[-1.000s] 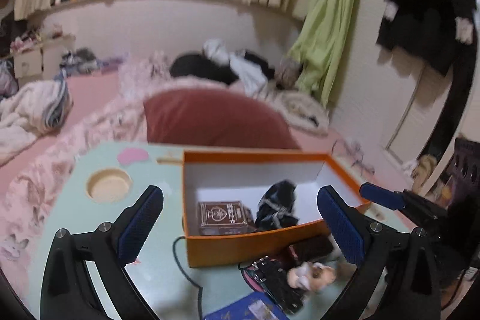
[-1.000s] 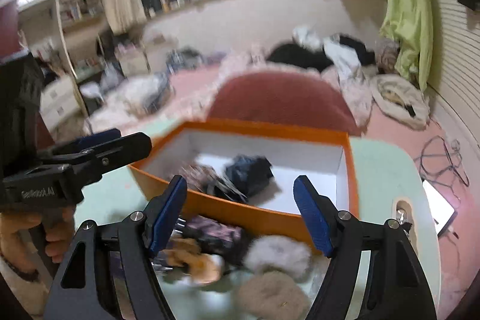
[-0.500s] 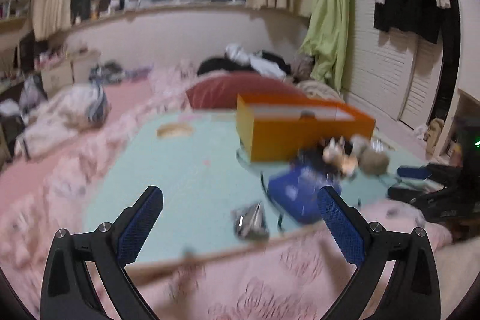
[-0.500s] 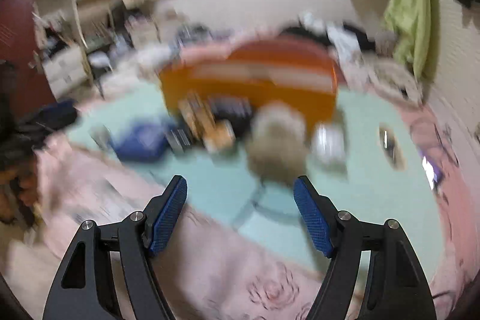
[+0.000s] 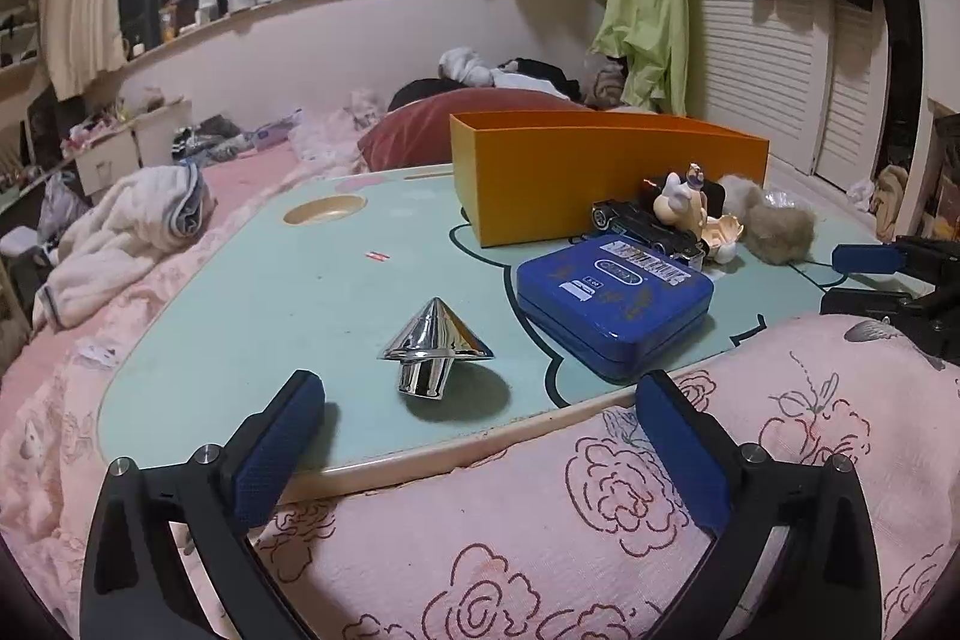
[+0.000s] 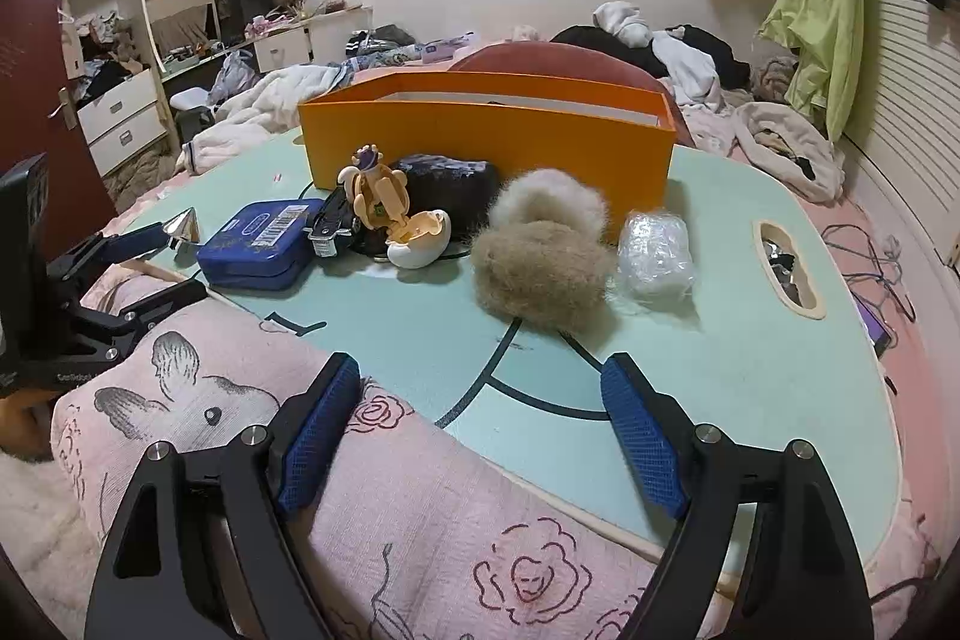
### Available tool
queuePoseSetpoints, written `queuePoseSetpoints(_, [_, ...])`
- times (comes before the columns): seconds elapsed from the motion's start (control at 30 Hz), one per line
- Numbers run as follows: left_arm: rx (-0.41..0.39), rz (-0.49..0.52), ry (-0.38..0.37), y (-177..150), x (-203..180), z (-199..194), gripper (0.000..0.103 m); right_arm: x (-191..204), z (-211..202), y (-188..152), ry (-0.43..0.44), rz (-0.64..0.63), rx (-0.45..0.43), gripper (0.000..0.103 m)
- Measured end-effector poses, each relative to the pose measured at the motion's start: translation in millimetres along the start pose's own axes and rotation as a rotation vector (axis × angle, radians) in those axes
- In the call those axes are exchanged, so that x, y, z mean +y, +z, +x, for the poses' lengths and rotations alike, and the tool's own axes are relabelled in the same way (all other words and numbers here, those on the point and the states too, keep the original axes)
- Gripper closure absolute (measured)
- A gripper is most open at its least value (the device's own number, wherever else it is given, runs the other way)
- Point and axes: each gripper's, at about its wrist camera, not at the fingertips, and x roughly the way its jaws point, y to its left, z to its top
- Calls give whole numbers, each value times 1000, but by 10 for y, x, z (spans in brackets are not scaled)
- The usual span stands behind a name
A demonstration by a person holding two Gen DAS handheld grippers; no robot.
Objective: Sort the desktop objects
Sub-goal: 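Grasp the silver cone on the table with the left tool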
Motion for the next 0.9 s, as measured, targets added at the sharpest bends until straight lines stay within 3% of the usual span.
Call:
queuePoseSetpoints(0.33, [-44, -68, -21, 68, 153, -70, 5, 0, -62, -40, 2, 0, -3, 20])
queuePoseSetpoints(0.43, [-30, -91, -37, 107, 195, -27, 17, -1, -62, -43, 1, 0, -3, 20])
queuePoseSetpoints(0.47, [-22, -96, -45, 118, 206, -7, 24, -1, -64, -44, 2, 0, -3, 20])
queuePoseSetpoints(0.53, [3, -101, -63, 133, 220, 46, 49, -2, -62, -45, 2, 0, -3, 20])
queuePoseSetpoints(0.57, [12, -100, -76, 129, 220, 64, 71, -4, -65, -46, 2, 0, -4, 20])
queuePoseSetpoints(0.63, [-6, -82, -93, 107, 181, 50, 73, -5, -99, -58, 8, 8, -12, 20])
queuePoseSetpoints(0.8, [-59, 21, -56, 48, -35, -41, 73, -219, -224, -114, 54, 129, -61, 20])
queuePoseSetpoints(0.9, [-61, 42, -32, 44, -90, -43, 73, -354, -248, -93, 23, 204, -78, 20])
